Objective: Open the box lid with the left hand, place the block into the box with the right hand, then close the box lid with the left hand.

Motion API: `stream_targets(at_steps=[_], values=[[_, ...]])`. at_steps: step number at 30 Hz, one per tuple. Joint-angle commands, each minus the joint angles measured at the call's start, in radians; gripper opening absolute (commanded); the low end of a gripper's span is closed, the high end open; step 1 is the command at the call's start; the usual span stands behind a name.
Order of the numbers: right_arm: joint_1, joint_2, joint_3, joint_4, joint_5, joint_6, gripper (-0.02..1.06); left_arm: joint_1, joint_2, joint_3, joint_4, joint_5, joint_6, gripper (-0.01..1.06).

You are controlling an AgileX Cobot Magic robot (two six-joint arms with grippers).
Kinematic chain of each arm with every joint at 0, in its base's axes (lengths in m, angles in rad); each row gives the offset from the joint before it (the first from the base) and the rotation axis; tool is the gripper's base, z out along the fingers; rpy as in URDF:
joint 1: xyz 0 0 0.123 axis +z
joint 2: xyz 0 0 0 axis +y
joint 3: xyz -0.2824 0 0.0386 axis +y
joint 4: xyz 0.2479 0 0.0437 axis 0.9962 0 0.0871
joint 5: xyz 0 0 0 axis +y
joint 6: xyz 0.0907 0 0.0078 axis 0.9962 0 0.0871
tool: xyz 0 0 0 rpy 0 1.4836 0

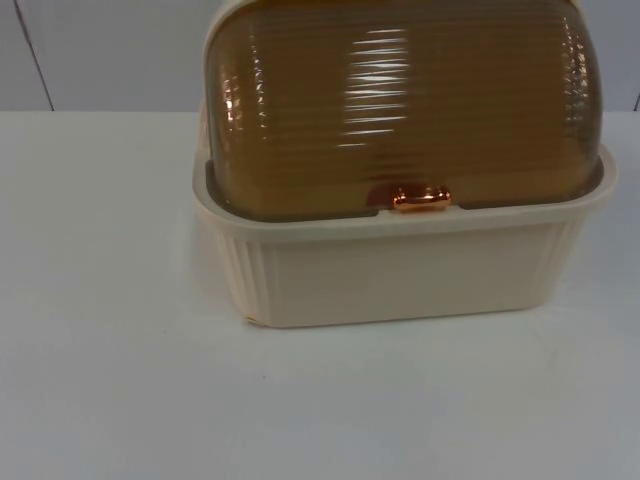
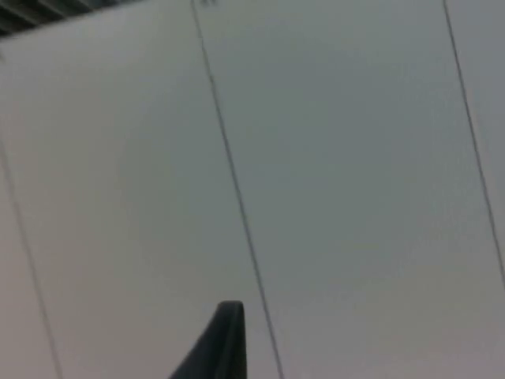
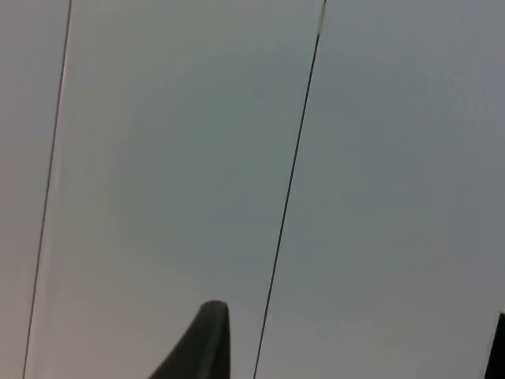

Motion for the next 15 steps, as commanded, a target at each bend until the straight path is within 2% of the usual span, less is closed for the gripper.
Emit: stream_targets(at_steps=[1, 6, 15], values=[[-0.007, -0.012, -0.039, 0.007, 0.022, -0.013, 1.05, 0.026, -0.031, -0.021, -0.006, 0.014, 0.008, 1.04], [-0.013, -0.057, -0.126, 0.112, 0.147, -0.071, 1.05, 0.099, -0.122, -0.064, -0.095, 0.031, 0.093, 1.04], [-0.011, -0.165, -0.117, 0.135, 0.184, -0.018, 1.05, 0.072, -0.18, -0.081, -0.147, 0.106, 0.057, 1.04]])
